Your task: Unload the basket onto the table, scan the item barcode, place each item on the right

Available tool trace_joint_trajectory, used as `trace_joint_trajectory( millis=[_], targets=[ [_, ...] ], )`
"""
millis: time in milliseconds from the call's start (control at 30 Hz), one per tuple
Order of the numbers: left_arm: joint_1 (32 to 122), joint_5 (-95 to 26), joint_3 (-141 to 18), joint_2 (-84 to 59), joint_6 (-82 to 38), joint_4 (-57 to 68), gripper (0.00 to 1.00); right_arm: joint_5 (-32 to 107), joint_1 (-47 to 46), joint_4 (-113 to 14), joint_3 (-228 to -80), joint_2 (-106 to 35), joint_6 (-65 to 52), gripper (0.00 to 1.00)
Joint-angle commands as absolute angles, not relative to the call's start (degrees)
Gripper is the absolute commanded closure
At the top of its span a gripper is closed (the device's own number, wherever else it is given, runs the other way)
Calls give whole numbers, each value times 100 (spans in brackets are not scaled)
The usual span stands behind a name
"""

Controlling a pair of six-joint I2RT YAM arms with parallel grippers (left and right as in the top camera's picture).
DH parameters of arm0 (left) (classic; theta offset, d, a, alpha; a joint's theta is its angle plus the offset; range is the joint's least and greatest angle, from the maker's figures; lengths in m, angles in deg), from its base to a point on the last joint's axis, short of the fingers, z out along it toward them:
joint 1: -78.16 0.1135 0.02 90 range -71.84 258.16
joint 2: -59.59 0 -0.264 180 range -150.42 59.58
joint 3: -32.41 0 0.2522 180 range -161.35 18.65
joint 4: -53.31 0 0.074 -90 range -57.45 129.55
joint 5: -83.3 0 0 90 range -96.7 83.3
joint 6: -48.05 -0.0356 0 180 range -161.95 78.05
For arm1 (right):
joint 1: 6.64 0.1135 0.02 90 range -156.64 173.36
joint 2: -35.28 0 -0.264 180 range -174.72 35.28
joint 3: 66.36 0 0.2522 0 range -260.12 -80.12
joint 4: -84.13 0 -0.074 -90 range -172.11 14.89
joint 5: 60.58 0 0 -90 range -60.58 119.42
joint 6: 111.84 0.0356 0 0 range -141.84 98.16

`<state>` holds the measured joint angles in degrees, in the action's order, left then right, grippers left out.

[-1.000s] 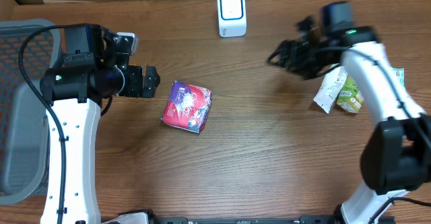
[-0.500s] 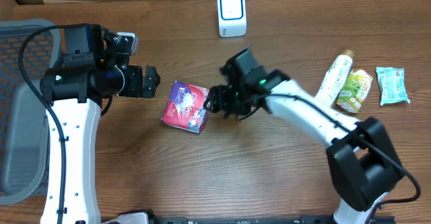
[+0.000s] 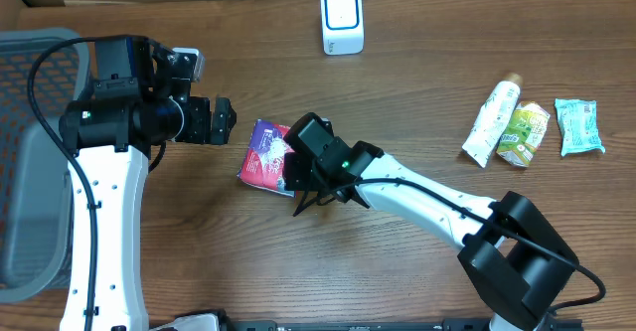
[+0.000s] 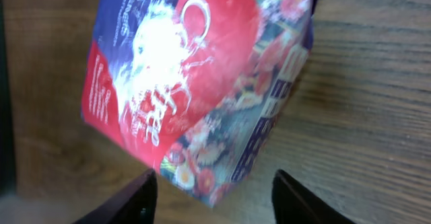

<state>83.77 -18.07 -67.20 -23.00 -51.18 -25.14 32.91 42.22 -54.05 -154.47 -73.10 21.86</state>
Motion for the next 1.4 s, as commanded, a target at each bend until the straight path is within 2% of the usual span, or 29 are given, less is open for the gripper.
trace_joint_trajectory(
  millis=[0,133,467,633,733,767,900,1000,1200,1267,1367],
  targets=[
    [8340,-1853,-6733,-2302,-5223,-2492,0,2886,4226,-5637,-15215,-7227,2339,46],
    [8340,-1853,-6733,-2302,-5223,-2492,0,2886,4226,-5821,-15134,-7266,2337,53],
    [8340,-1853,-6733,-2302,-5223,-2494,1,3450,4226,-6231,-15132,-7738,2332,54],
    [8340,-1853,-6733,-2302,-5223,-2492,0,3448,4220,-6157,-15132,-7738,2332,67],
    [8340,-1853,-6733,-2302,-5223,-2492,0,3444,4169,-6076,-15132,-7736,2243,91],
    [8340,-1853,-6733,-2302,-5223,-2492,1,3448,4132,-6054,-15134,-7736,2195,95],
    [8340,-1853,-6733,-2302,-5223,-2492,0,3485,3935,-5759,-15206,-7684,2110,96],
    [8340,-1853,-6733,-2302,-5223,-2492,0,3763,3734,-5525,-15329,-7563,1371,96],
    [8340,-1853,-6733,-2302,-5223,-2492,0,4152,3345,-4800,-15652,-7275,-1178,96],
    [8340,-1853,-6733,-2302,-5223,-2492,0,3809,3249,-4551,-15692,-7220,-1770,96],
    [8340,-1853,-6733,-2302,-5223,-2492,0,2766,3098,-4352,-15692,-7207,-1958,96]
  ],
)
